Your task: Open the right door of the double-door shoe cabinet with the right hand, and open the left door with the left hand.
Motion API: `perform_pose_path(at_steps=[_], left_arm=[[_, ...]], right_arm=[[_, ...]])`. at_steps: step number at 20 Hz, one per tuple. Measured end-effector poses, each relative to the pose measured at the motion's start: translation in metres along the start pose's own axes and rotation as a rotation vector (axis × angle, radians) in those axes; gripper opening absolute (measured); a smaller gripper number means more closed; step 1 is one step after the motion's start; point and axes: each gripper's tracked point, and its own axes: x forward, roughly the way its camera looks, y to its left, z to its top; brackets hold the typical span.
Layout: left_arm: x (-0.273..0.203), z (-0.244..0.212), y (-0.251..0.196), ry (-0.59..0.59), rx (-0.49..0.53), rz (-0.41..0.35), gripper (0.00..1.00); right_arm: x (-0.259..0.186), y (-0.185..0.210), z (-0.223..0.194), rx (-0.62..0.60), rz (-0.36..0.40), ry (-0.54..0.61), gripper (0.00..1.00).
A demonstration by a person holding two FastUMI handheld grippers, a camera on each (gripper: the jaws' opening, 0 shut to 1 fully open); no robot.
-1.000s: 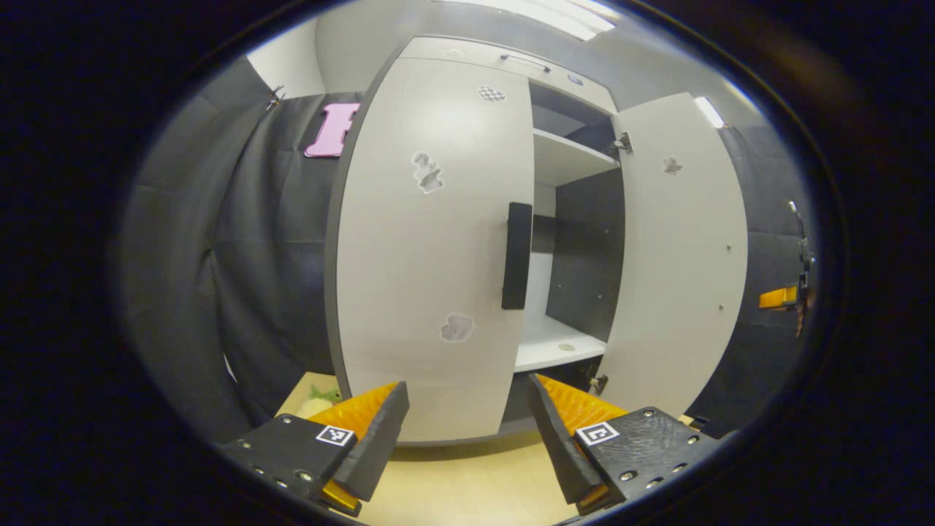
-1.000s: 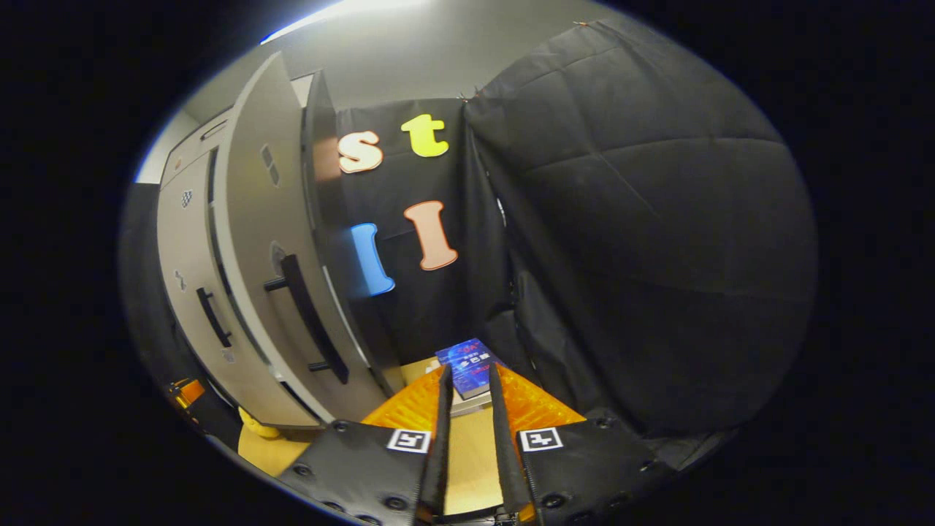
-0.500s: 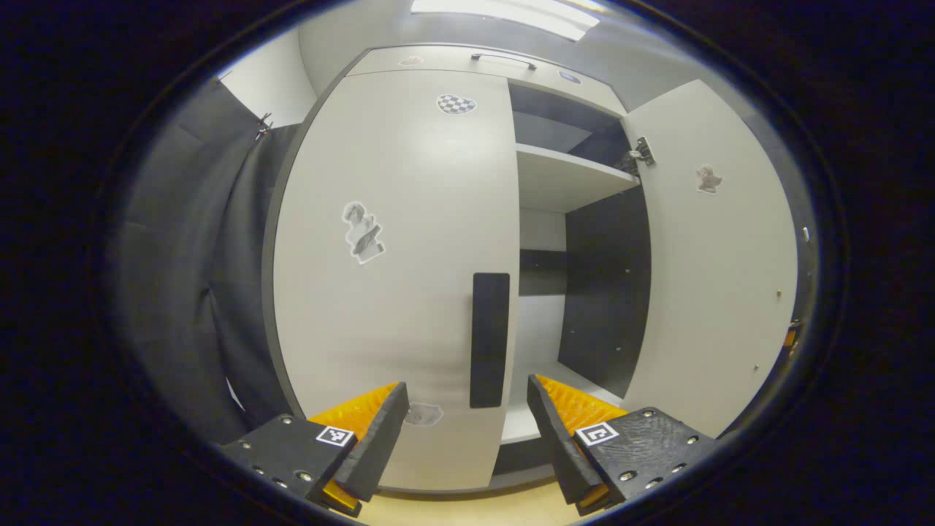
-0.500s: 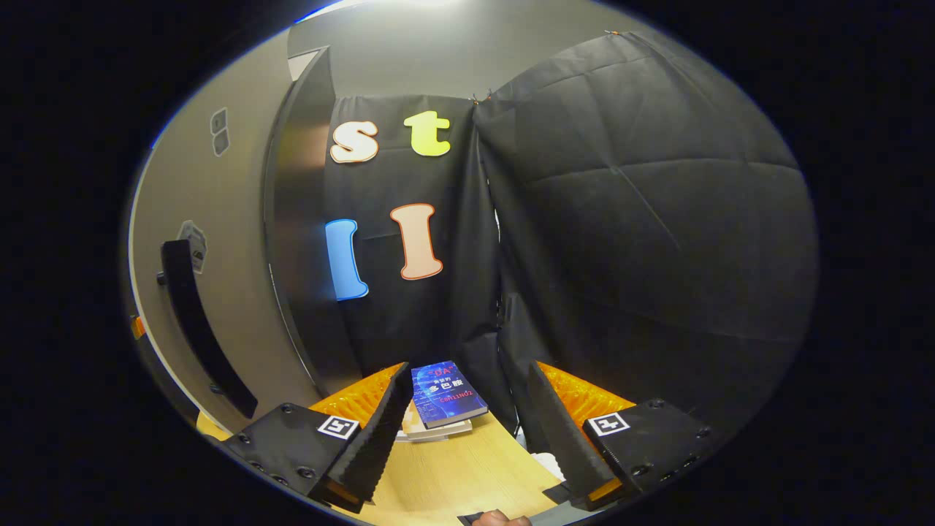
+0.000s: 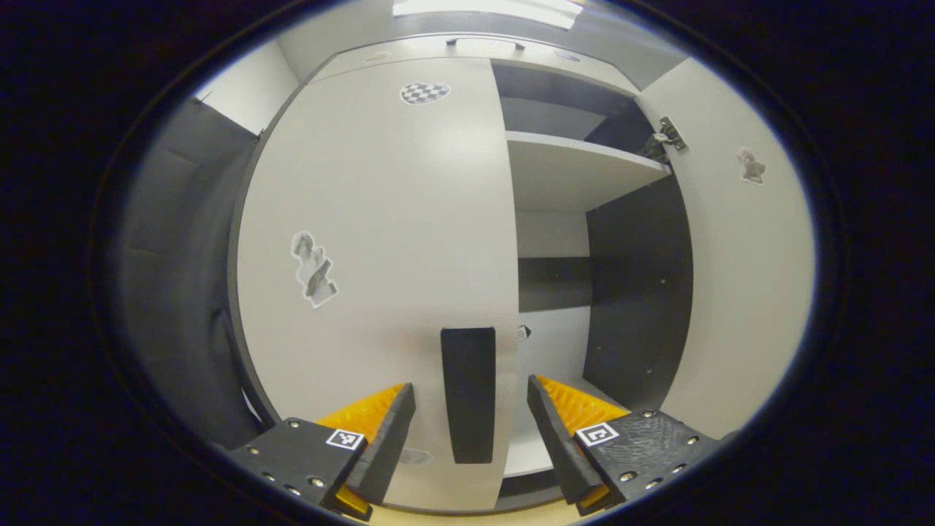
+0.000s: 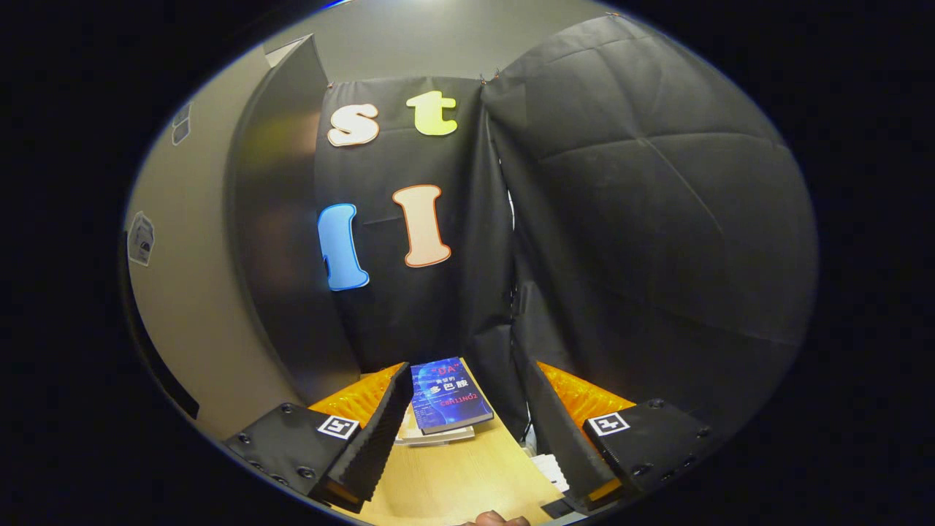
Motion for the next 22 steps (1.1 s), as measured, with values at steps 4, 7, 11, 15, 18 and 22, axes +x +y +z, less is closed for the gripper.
perform_pose_path(at_steps=[4,7,11,15,18,22], left_arm=[[0.003,0.003,0.001,0.004,0.042,0.043,0.53],[0.002,0.003,0.003,0.012,0.065,0.076,0.31],[0.000,0.003,0.004,-0.010,0.010,0.072,0.22],[0.001,0.003,0.003,-0.014,0.010,0.039,0.05],[0.000,0.002,0.003,-0.012,0.010,0.023,0.05],[-0.004,0.001,0.003,-0.015,0.009,-0.006,0.05]], right_arm=[[0.025,-0.002,0.009,0.003,0.021,-0.009,0.96],[0.041,0.002,0.013,0.014,0.028,-0.010,0.97],[0.050,0.021,0.013,0.022,0.062,0.003,0.98],[0.042,0.033,0.005,-0.013,0.074,0.017,0.98],[0.035,0.037,0.003,-0.011,0.073,0.023,0.98],[0.020,0.040,0.004,-0.018,0.056,0.019,1.00]])
